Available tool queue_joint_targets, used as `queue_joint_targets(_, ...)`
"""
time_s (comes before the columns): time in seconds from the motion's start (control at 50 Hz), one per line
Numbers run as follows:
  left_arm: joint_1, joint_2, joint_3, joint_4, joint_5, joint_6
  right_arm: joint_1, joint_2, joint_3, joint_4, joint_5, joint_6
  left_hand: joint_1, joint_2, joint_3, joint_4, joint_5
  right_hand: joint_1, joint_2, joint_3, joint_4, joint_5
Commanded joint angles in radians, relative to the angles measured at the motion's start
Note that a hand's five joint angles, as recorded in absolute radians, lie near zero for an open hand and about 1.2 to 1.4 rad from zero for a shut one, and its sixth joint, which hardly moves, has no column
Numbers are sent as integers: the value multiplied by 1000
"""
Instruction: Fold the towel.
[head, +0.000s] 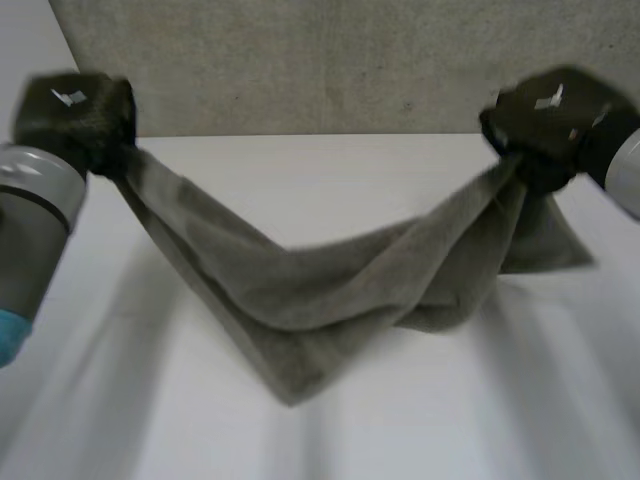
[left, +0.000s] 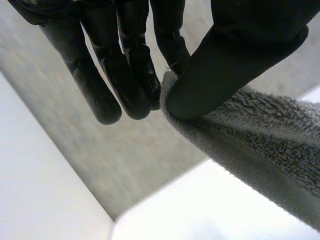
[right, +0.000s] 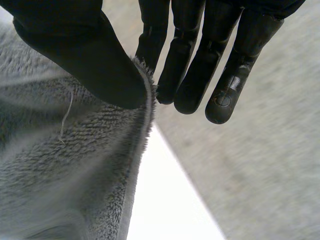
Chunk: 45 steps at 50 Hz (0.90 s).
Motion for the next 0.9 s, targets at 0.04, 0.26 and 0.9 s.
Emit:
queue_joint_targets(0.04, -5, -289, 118, -169, 23, 20, 16, 214, -5, 120, 41, -211, 236, 183, 182, 179, 207, 437, 226, 215, 203, 245)
queue_joint_targets(0.26, -5, -505, 623, -240, 21, 23, 66, 421, -252, -107, 172, -166, 236, 183, 182, 179, 207, 437, 226, 215, 203, 245)
queue_joint_targets(0.9, -5, -495, 474, -154, -56, 10, 116, 249, 210, -86, 93, -224, 236, 183, 182, 179, 207, 437, 226, 215, 203, 245)
